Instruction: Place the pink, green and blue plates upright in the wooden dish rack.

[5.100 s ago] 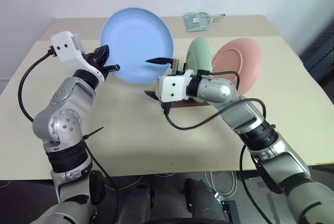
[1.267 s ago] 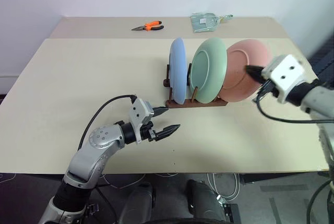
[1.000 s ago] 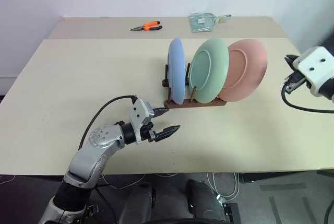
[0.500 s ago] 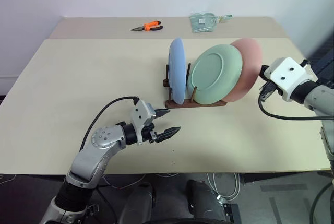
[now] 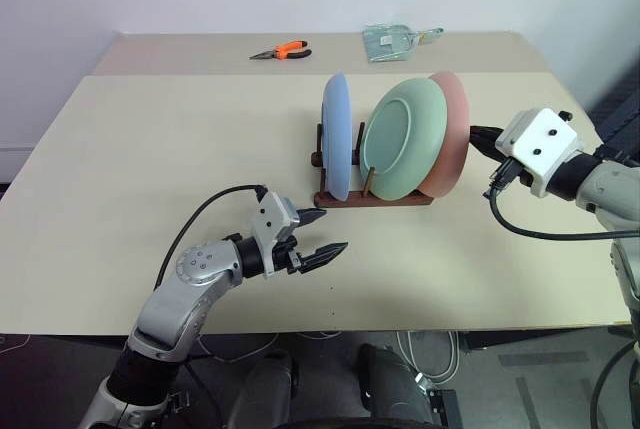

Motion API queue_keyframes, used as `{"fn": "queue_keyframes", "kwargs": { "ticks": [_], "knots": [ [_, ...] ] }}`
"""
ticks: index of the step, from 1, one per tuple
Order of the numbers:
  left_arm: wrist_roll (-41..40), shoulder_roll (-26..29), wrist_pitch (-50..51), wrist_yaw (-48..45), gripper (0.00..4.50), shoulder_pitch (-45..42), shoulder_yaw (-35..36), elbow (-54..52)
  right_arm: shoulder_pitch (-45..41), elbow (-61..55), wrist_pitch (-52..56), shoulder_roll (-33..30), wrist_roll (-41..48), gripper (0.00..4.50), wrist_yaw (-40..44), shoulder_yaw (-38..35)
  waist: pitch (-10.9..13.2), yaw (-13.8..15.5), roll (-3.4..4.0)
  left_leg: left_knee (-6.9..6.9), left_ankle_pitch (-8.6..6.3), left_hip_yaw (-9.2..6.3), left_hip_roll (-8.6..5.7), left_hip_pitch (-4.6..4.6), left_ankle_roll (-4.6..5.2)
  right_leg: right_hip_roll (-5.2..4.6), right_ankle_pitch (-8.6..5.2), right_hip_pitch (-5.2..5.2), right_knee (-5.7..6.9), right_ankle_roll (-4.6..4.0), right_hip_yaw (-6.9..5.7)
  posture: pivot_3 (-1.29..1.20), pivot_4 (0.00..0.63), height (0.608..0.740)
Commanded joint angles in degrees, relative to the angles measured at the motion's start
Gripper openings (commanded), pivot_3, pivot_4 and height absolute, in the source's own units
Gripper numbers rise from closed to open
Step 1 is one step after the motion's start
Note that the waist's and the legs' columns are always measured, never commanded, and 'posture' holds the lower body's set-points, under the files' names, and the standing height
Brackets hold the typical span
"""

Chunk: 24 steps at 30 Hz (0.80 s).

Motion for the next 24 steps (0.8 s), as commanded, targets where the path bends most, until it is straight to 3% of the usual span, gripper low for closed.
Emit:
{"fn": "queue_keyframes", "kwargs": {
  "ticks": [1, 7, 13, 17, 24],
  "knots": [
    [0.37, -0.13, -1.64, -0.24, 3.57, -0.41, 0.1, -0.77, 0.54, 0.85, -0.94, -2.59, -2.73, 0.04, -0.99, -3.32, 0.0, 0.03, 0.0, 0.0, 0.0, 0.0, 0.0, 0.0, 0.0, 0.0, 0.0, 0.0, 0.0, 0.0, 0.0, 0.0, 0.15, 0.74],
    [0.25, 0.43, -1.56, -0.64, 3.57, -0.39, 0.35, -0.66, 7.07, -0.22, 1.91, -8.16, 0.66, 0.04, 6.42, -11.72, 0.0, 0.12, 0.0, 0.02, 0.0, -0.01, -0.03, -0.03, 0.01, -0.02, 0.0, 0.01, -0.01, 0.01, 0.0, 0.0, 0.15, 0.74],
    [0.09, 0.95, -1.78, -1.68, 3.57, -1.38, 0.62, 0.62, 12.42, -15.39, 15.58, -7.79, 16.5, 0.04, 13.19, -16.47, -0.09, -0.36, 0.16, 0.01, -0.01, 0.04, 0.04, 0.05, 0.02, 0.01, -0.02, 0.04, 0.06, 0.02, 0.01, 0.0, 0.15, 0.74],
    [-0.03, 1.17, -1.92, -2.19, 3.57, -2.16, 1.25, 1.53, 8.42, -20.64, 19.91, -5.25, 18.2, 0.04, 7.89, -8.28, -0.09, 0.01, 0.14, 0.11, -0.01, 0.02, 0.03, 0.04, 0.02, 0.0, -0.15, 0.09, 0.04, 0.21, -0.02, 0.0, 0.15, 0.74],
    [-0.11, 1.78, -2.04, -1.83, 3.57, -1.06, 1.67, 0.74, 4.69, -17.19, 18.18, -4.81, 8.17, 0.04, 2.02, 4.51, -0.09, 0.15, 0.12, 0.15, -0.04, -0.02, -0.05, -0.05, 0.06, -0.12, -0.1, 0.07, -0.01, 0.14, -0.05, 0.0, 0.15, 0.74]
  ]
}}
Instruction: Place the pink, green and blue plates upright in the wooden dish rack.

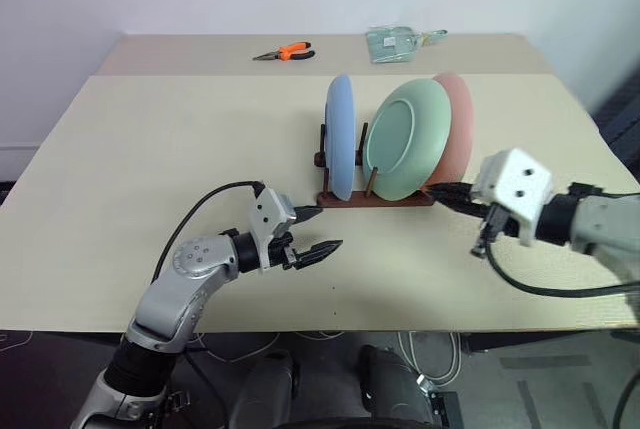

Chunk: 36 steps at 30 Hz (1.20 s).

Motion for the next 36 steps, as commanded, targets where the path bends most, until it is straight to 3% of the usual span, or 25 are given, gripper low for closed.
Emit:
{"fn": "queue_keyframes", "kwargs": {
  "ticks": [1, 11, 22, 25, 31, 36],
  "knots": [
    [-0.17, 0.2, -0.99, 0.05, 3.57, 0.63, 0.95, -2.01, -1.93, 2.06, -2.26, -0.55, -4.61, 0.04, -1.7, 2.53, 0.0, -0.09, 0.0, 0.01, -0.01, 0.01, -0.01, 0.01, 0.01, 0.0, 0.01, 0.0, 0.0, -0.01, 0.0, 0.0, 0.15, 0.74],
    [-0.22, 0.02, -0.49, 1.41, 3.57, 2.08, 1.26, -3.77, -8.82, 7.44, -7.27, 4.05, -9.21, 0.04, -2.17, 9.06, 0.0, -0.21, 0.01, -0.02, -0.01, 0.01, 0.01, 0.04, 0.02, 0.01, -0.03, 0.01, 0.01, 0.06, -0.01, 0.0, 0.15, 0.74],
    [0.01, -0.47, -0.49, 2.25, 3.57, 2.08, 0.5, -3.8, -10.02, 6.64, -8.11, 4.85, -9.36, 0.04, -0.58, 7.65, 0.0, -0.16, 0.01, -0.02, -0.01, -0.01, 0.0, 0.05, 0.02, 0.02, 0.03, 0.01, 0.02, -0.03, -0.01, 0.0, 0.15, 0.74],
    [0.17, -0.28, -0.57, 2.31, 3.57, 2.04, 0.71, -3.53, -6.95, 7.5, -8.98, 3.15, -8.71, 0.04, 0.67, 3.3, 0.0, 0.0, 0.01, -0.02, -0.01, -0.01, 0.0, 0.04, 0.02, 0.02, 0.04, 0.01, 0.02, -0.04, -0.02, 0.0, 0.15, 0.74],
    [0.8, 3.67, -1.79, 2.3, 3.57, 2.38, 6.09, 0.34, 8.33, 8.86, -7.22, 4.34, 3.45, 0.04, 9.15, -17.23, -0.01, -0.08, 0.0, -0.01, -0.05, -0.04, -0.02, 0.06, 0.09, 0.01, 0.01, 0.07, 0.02, -0.01, -0.02, 0.0, 0.15, 0.74],
    [2.31, 8.23, -4.01, 1.86, 3.57, 4.24, 11.14, 4.04, 11.71, 16.45, -11.33, 7.73, 3.92, 0.04, 8.15, -20.16, -0.04, -0.66, 0.04, -0.02, -0.05, 0.05, 0.06, 0.21, 0.09, 0.07, -0.08, 0.14, 0.06, 0.12, 0.0, 0.0, 0.15, 0.74]
  ]
}}
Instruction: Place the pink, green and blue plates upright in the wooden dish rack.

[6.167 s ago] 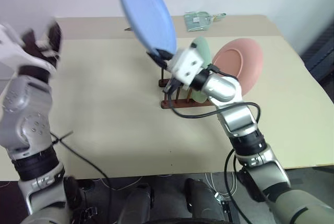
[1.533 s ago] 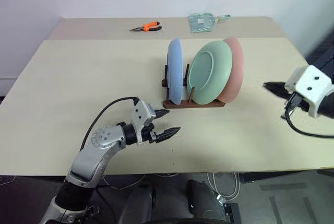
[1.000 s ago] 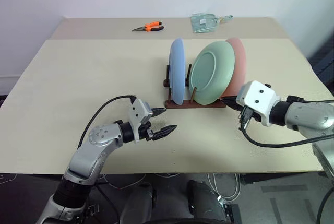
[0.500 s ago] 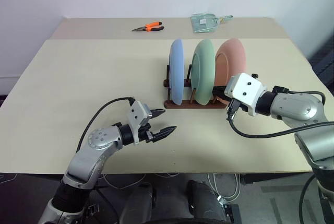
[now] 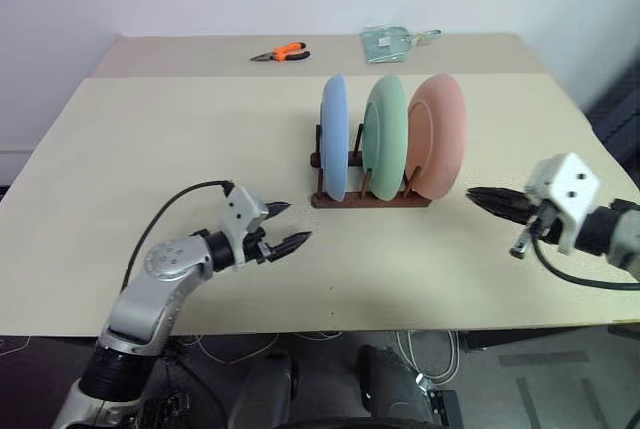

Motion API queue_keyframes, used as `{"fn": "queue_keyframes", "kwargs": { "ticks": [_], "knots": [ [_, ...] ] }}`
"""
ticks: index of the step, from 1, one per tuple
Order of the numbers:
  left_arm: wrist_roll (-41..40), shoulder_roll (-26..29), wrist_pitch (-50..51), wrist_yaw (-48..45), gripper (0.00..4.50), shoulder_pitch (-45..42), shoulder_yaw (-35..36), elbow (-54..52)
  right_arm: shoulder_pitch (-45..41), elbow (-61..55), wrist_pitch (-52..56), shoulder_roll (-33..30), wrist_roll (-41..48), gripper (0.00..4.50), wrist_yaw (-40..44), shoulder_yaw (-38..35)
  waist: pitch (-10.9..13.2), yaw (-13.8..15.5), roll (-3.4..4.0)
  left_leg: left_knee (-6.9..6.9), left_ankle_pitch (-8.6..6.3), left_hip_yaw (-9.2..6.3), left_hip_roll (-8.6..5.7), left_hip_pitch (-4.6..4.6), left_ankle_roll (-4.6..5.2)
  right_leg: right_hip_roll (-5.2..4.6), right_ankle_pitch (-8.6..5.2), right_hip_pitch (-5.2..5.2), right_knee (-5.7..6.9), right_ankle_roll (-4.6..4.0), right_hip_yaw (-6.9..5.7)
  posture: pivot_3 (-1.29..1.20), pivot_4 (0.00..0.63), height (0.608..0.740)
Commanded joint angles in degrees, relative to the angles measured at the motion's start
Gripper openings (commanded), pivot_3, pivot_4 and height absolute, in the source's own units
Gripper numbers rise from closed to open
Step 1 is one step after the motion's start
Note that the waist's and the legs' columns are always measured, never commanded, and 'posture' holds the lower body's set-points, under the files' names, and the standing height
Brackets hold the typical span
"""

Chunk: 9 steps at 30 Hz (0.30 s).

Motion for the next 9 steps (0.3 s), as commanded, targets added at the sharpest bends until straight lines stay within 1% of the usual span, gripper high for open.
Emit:
{"fn": "queue_keyframes", "kwargs": {
  "ticks": [1, 4, 9],
  "knots": [
    [1.84, 3.11, -3.28, -0.6, 3.57, 2.0, 4.08, 1.4, 0.87, 3.78, -4.22, 1.92, 0.24, 0.04, -0.44, -1.25, -0.01, -0.05, 0.01, -0.02, 0.0, 0.0, 0.01, 0.03, 0.0, 0.0, 0.0, 0.0, 0.01, -0.01, 0.0, 0.0, 0.15, 0.74],
    [2.54, 4.51, -4.01, -0.45, 3.57, 3.36, 5.31, 1.86, 1.08, 6.57, -6.84, 2.77, -0.97, 0.04, -0.77, 0.8, 0.02, 0.14, 0.05, -0.04, 0.0, 0.0, -0.01, 0.0, 0.0, -0.03, 0.04, -0.01, -0.01, -0.06, 0.01, 0.0, 0.15, 0.74],
    [2.12, 4.14, -3.17, 0.31, 3.57, 5.52, 6.58, -0.32, -1.14, 9.05, -9.38, 4.72, -2.76, 0.04, -2.96, 5.18, 0.02, 0.44, 0.04, 0.01, 0.0, -0.01, -0.03, -0.03, 0.0, -0.07, 0.05, -0.01, -0.02, -0.07, 0.01, 0.0, 0.15, 0.74]
  ]
}}
